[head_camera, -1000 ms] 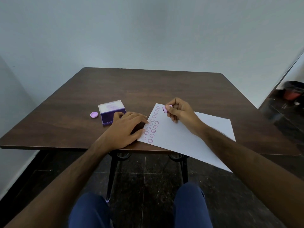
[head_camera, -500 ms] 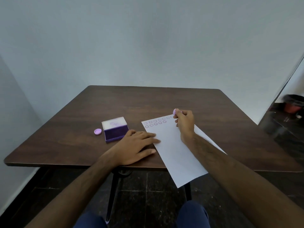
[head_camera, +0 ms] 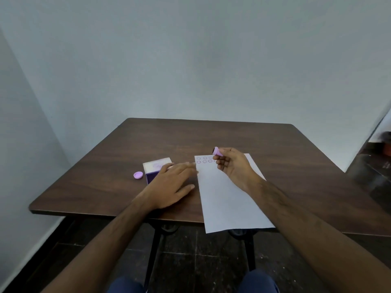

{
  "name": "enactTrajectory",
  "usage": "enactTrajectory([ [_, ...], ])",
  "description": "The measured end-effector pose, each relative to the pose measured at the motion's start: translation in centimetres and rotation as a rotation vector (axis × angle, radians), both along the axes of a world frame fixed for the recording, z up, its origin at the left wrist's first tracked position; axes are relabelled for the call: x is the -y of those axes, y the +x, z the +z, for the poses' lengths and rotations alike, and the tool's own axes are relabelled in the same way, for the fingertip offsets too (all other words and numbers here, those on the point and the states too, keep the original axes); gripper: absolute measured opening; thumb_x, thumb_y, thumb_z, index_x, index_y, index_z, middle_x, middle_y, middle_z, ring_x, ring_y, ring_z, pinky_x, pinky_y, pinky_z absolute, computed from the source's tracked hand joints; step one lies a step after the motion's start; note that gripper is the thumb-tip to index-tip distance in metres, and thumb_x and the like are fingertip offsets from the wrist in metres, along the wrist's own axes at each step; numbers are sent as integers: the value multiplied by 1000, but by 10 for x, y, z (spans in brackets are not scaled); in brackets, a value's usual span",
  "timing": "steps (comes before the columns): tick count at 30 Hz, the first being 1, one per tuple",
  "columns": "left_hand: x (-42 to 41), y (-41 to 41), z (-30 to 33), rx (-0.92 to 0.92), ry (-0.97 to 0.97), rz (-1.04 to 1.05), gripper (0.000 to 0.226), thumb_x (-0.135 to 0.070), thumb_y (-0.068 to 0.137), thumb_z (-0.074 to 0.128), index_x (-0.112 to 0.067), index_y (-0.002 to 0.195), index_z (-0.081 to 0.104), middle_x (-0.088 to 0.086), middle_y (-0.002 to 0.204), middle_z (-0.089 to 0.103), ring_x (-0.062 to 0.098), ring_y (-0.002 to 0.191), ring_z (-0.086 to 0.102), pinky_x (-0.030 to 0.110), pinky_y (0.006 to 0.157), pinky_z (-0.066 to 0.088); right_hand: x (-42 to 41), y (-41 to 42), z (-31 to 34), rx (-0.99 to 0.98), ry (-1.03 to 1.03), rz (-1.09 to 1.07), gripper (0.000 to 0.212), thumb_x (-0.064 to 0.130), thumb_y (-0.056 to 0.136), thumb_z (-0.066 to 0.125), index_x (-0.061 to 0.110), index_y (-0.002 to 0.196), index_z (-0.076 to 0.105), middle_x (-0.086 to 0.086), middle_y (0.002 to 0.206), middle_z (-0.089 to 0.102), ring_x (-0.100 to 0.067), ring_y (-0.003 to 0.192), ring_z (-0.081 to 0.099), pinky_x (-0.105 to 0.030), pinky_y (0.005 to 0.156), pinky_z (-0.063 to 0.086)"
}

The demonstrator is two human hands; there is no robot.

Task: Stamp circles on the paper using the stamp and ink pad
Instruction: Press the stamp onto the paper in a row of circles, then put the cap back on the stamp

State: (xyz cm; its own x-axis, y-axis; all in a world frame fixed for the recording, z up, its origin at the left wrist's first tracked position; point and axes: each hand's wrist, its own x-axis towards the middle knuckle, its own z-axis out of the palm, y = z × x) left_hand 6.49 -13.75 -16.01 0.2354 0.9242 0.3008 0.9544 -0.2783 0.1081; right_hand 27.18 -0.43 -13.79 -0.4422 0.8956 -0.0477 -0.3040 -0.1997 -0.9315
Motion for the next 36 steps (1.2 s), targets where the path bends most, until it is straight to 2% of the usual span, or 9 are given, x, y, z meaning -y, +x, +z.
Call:
enactTrajectory([
  [3, 25, -37, 3, 54, 150, 224, 41, -34, 92, 55, -34, 133, 48, -8, 146, 45, 14, 135, 41, 37, 100, 28, 10, -26, 9, 44, 40, 142, 16, 7, 96, 58, 2, 111, 61, -12, 87, 72, -15, 68, 67, -25, 64, 54],
  [5, 40, -65, 4, 128, 195, 414, 41, -27, 89, 60, -30, 128, 51, -2, 136, 49, 20, 126, 46, 39, 93, 31, 19, -48, 12, 80, 70, 214, 15, 8, 96, 60, 4, 110, 62, -12, 89, 74, -14, 69, 69, -26, 65, 54],
  [7, 51, -89, 4, 219, 173, 572, 44, -29, 87, 63, -27, 130, 53, 1, 133, 50, 23, 124, 47, 44, 94, 34, 30, -71, 15, 115, 101, 268, 12, 11, 95, 62, 7, 106, 63, -11, 89, 75, -14, 69, 69, -26, 65, 55],
  [10, 58, -107, -2, 279, 8, 686, 51, -38, 86, 64, -25, 135, 54, 4, 134, 49, 26, 126, 46, 47, 102, 33, 42, -100, 15, 187, 134, 306, 10, 17, 95, 63, 11, 103, 65, -9, 91, 77, -12, 69, 68, -25, 63, 54],
  [14, 57, -113, -13, 243, -13, 672, 44, -58, 86, 61, -38, 125, 61, -4, 121, 52, 20, 118, 49, 40, 93, 32, 49, -124, 13, 218, 136, 327, 9, 18, 95, 64, 13, 102, 65, -9, 91, 77, -13, 68, 67, -25, 60, 52],
  [17, 53, -114, -16, 243, -7, 641, 40, -63, 85, 57, -45, 120, 61, -7, 116, 51, 17, 113, 49, 39, 90, 31, 52, -131, 10, 221, 140, 331, 8, 18, 95, 63, 13, 101, 65, -8, 89, 76, -13, 65, 65, -24, 58, 50],
  [26, 32, -112, -19, 320, 53, 686, 23, -54, 87, 63, -35, 101, 65, -7, 107, 55, 16, 106, 54, 44, 92, 35, 52, -142, 11, 262, 176, 326, 13, 20, 94, 65, 12, 104, 67, -8, 89, 78, -14, 69, 67, -25, 61, 51],
  [31, 33, -113, -21, 334, 85, 654, 26, -51, 86, 65, -37, 107, 63, -10, 111, 59, 12, 106, 56, 44, 95, 38, 51, -143, 10, 269, 176, 322, 12, 20, 95, 64, 13, 104, 66, -8, 89, 77, -15, 70, 66, -25, 61, 51],
  [36, 34, -111, -21, 328, 79, 606, 28, -51, 87, 65, -37, 111, 68, -11, 106, 57, 9, 97, 56, 39, 88, 37, 50, -141, 9, 263, 172, 316, 13, 20, 94, 65, 12, 104, 67, -9, 90, 77, -15, 70, 65, -25, 61, 51],
])
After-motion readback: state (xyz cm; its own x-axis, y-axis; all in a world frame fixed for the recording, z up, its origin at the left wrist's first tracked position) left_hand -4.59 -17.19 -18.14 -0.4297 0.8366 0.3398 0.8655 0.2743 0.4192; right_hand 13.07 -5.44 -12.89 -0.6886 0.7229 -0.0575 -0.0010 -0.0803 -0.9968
